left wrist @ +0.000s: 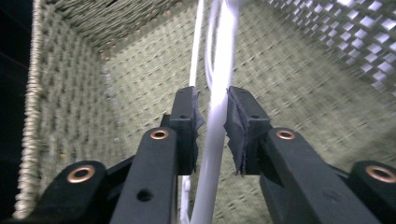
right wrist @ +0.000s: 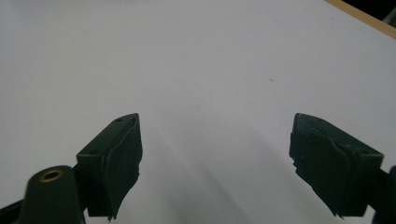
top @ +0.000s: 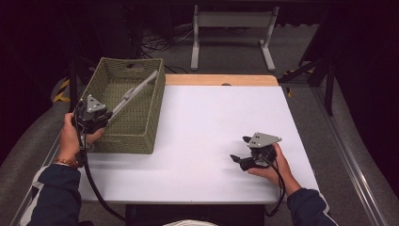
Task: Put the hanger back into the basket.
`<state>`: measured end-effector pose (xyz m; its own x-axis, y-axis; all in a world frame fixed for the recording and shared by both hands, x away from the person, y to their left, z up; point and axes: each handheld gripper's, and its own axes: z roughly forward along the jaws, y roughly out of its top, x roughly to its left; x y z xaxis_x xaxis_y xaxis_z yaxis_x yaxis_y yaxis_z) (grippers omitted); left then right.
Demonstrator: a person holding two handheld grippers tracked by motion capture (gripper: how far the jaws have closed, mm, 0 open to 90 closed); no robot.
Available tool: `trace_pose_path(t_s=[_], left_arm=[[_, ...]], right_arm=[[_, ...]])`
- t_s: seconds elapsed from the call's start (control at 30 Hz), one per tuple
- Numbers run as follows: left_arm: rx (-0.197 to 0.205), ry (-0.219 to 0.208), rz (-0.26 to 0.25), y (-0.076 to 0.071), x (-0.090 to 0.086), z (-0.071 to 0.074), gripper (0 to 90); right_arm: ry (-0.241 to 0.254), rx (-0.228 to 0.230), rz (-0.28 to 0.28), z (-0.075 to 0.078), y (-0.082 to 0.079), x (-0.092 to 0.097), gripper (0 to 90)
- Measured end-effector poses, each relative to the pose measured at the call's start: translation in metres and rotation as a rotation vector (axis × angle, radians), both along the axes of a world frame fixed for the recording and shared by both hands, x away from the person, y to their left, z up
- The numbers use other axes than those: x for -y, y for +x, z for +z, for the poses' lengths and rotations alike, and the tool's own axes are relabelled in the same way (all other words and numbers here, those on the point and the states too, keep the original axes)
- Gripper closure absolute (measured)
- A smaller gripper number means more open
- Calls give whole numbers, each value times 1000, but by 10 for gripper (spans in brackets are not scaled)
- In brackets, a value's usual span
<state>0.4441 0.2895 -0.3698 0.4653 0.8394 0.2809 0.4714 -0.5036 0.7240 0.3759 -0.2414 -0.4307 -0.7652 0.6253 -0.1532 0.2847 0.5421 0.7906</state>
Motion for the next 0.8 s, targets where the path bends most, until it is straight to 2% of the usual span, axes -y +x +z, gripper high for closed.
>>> trace_pose_path(t_s=[0.07, 0.17, 0.2, 0.23, 0.27, 0.5, 0.57, 0.67, 0.8], left_arm=[[16, -20, -11, -2, 2, 1, 666], [56, -44, -44, -7, 7, 6, 658], [80, -43, -62, -10, 11, 9, 646], [80, -43, -62, -10, 11, 9, 637], [98, -42, -71, -12, 13, 11, 637], [201, -130, -130, -23, 23, 19, 584], [231, -153, -154, -27, 26, 21, 526], [272, -171, -190, -33, 30, 24, 492], [302, -205, -216, -41, 38, 27, 432]], right_arm=[[-2, 2, 3, 0, 0, 0, 180], [-1, 2, 3, 0, 0, 0, 181], [0, 3, 2, 1, 0, 0, 182], [0, 3, 2, 1, 0, 0, 182], [0, 6, 2, 1, 0, 0, 184], [17, 34, -7, 4, -2, 1, 192], [27, 48, -12, 6, -3, 2, 194], [40, 69, -15, 8, -4, 2, 194], [46, 89, -24, 10, -6, 3, 194]])
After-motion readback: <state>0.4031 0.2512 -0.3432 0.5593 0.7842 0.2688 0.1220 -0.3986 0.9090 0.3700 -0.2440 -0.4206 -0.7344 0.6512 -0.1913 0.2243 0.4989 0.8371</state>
